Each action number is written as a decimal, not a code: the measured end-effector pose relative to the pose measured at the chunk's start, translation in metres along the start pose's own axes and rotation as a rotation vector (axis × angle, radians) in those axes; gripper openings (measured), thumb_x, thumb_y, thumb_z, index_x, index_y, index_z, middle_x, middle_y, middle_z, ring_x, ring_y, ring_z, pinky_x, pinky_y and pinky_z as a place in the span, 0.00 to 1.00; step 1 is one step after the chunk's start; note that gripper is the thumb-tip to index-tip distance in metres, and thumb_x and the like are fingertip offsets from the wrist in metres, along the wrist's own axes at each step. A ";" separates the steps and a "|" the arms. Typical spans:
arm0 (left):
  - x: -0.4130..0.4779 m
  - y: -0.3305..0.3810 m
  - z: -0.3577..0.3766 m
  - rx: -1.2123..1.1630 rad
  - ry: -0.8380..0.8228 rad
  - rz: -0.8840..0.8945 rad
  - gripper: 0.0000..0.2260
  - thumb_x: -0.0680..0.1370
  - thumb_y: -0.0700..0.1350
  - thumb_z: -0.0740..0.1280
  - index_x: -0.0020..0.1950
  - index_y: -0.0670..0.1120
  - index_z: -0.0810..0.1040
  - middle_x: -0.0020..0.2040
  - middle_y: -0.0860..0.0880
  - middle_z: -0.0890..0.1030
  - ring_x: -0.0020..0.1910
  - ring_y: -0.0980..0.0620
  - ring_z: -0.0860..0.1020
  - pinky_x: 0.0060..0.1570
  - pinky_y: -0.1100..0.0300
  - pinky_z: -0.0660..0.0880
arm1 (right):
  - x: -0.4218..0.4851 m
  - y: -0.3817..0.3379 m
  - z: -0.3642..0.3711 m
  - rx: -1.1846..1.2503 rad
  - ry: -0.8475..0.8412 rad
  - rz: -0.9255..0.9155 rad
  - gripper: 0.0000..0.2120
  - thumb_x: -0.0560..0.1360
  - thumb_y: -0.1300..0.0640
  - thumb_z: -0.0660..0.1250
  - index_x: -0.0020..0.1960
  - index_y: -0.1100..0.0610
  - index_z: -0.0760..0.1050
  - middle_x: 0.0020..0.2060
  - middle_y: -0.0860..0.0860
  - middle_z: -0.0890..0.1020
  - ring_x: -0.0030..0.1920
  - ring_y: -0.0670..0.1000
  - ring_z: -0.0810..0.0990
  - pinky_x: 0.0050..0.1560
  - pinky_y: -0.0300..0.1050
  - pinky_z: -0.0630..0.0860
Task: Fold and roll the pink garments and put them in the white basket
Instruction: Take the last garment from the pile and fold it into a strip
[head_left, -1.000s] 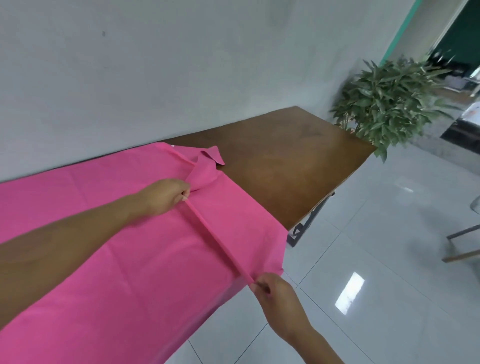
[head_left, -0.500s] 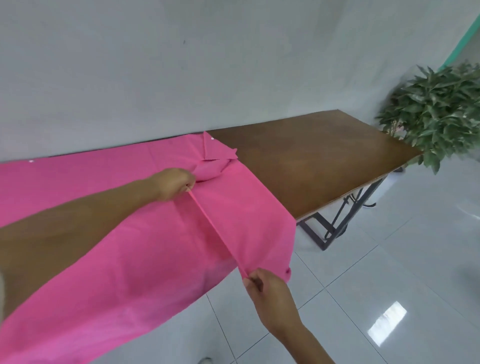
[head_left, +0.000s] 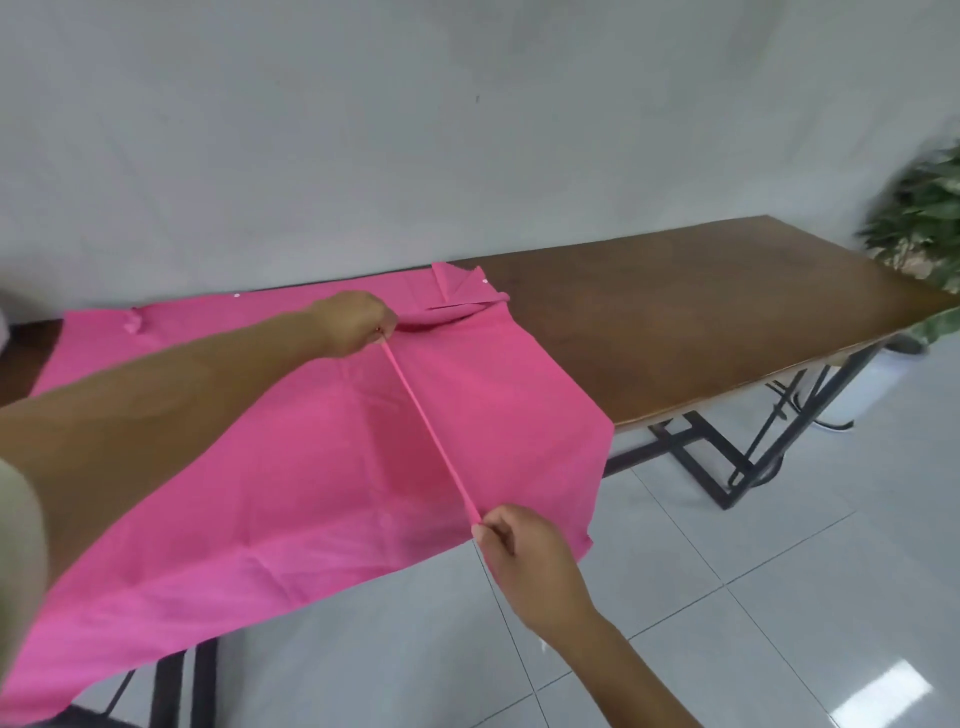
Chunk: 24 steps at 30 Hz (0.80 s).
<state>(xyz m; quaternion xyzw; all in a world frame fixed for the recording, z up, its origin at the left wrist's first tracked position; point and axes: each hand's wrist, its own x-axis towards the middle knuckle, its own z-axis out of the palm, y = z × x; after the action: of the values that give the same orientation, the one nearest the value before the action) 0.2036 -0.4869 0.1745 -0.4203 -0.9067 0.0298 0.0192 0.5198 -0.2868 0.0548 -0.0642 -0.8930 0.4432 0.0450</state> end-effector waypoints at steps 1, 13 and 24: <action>-0.009 -0.005 -0.003 -0.001 0.017 -0.003 0.06 0.77 0.33 0.66 0.47 0.42 0.81 0.44 0.43 0.82 0.44 0.42 0.78 0.45 0.51 0.75 | -0.002 -0.007 0.005 0.010 -0.002 -0.006 0.13 0.81 0.51 0.65 0.38 0.49 0.71 0.30 0.41 0.74 0.31 0.46 0.69 0.34 0.41 0.67; -0.124 -0.097 -0.008 -0.015 0.081 -0.021 0.06 0.76 0.32 0.66 0.47 0.41 0.81 0.45 0.42 0.82 0.44 0.41 0.79 0.45 0.51 0.75 | -0.016 -0.090 0.100 0.041 -0.041 -0.068 0.12 0.81 0.51 0.65 0.40 0.52 0.73 0.30 0.44 0.73 0.31 0.46 0.69 0.35 0.46 0.69; -0.230 -0.180 0.001 -0.039 0.139 0.011 0.06 0.77 0.33 0.68 0.52 0.38 0.81 0.53 0.40 0.83 0.51 0.41 0.80 0.49 0.57 0.68 | -0.046 -0.183 0.219 0.071 -0.038 -0.071 0.12 0.80 0.51 0.66 0.38 0.50 0.72 0.29 0.43 0.74 0.31 0.46 0.70 0.34 0.42 0.68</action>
<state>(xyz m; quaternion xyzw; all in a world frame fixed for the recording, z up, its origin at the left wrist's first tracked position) 0.2149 -0.7786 0.1837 -0.4266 -0.9013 -0.0170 0.0737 0.5211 -0.5758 0.0674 -0.0226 -0.8791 0.4739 0.0460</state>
